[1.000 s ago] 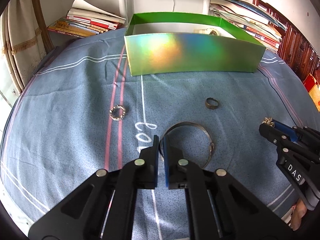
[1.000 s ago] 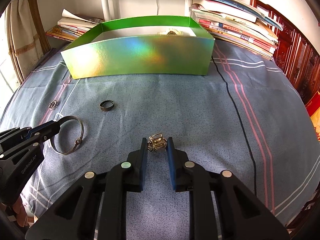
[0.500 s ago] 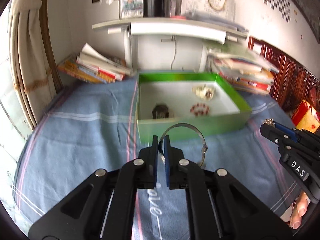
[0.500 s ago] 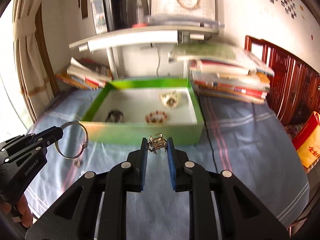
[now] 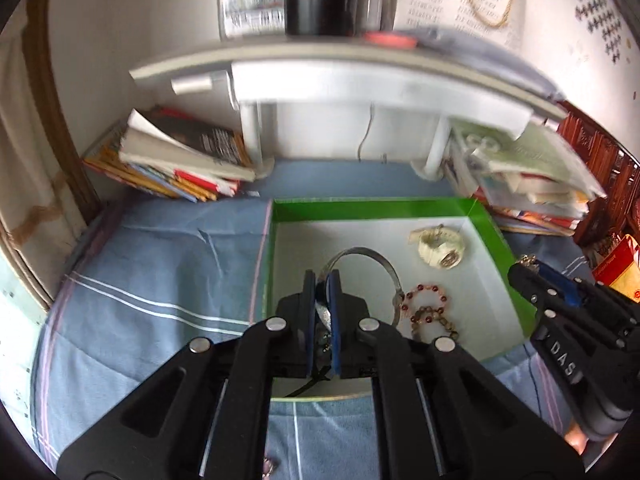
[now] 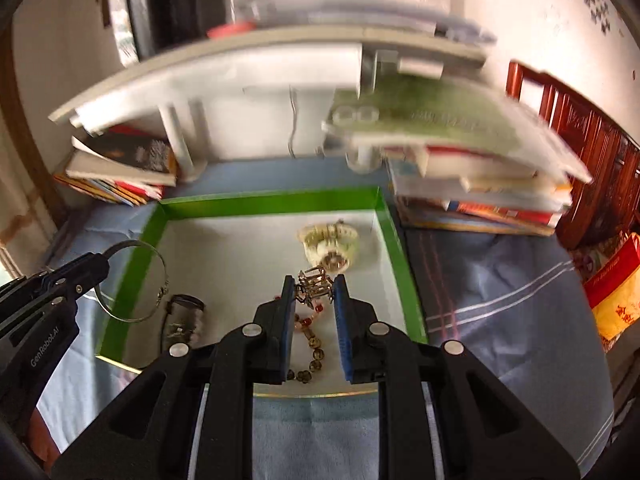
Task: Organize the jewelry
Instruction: 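Carry the pendant and bangle over the green box and open both grippers, then move the left gripper to the silver rhinestone ring while the right gripper approaches the black ring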
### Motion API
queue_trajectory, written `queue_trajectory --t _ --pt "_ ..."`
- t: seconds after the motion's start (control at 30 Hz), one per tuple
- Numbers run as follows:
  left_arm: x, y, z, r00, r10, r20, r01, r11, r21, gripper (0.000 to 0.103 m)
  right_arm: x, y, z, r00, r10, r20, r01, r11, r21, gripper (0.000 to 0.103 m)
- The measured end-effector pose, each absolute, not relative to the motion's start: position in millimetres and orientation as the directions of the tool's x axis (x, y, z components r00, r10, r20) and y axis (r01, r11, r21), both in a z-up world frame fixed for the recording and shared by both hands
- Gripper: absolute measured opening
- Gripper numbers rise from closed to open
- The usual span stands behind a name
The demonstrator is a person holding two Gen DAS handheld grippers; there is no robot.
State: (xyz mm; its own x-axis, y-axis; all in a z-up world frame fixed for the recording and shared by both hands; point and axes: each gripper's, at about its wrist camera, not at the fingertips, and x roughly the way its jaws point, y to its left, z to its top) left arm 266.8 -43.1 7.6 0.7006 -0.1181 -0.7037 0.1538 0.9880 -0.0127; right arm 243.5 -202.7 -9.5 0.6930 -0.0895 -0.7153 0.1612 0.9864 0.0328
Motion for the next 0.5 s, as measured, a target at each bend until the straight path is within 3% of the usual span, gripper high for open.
queue_trajectory --t 0.17,0.27,0.37,0.5 --pt "280.1 -49.3 -28.0 0.654 -0.121 -0.747 0.162 0.987 -0.018 0.009 255.5 -201.9 -46.8 0.646 -0.1 -0.757 0.16 0.987 0.007 0.02" --pt "279.6 -48.3 -32.0 0.653 -0.126 -0.747 0.168 0.986 -0.02 0.015 248.5 -202.7 -46.1 0.658 -0.101 -0.746 0.159 0.987 0.007 0.033" --pt "263.5 -37.9 -22.7 0.666 -0.127 -0.735 0.166 0.986 -0.02 0.019 223.2 -202.7 -29.5 0.689 -0.061 -0.722 0.13 0.991 0.041 0.033" --pt "215.4 -6.4 -15.0 0.713 -0.106 -0.693 0.137 0.991 -0.011 0.043 169.4 -200.5 -18.4 0.728 -0.002 -0.686 0.092 0.991 0.094 0.034"
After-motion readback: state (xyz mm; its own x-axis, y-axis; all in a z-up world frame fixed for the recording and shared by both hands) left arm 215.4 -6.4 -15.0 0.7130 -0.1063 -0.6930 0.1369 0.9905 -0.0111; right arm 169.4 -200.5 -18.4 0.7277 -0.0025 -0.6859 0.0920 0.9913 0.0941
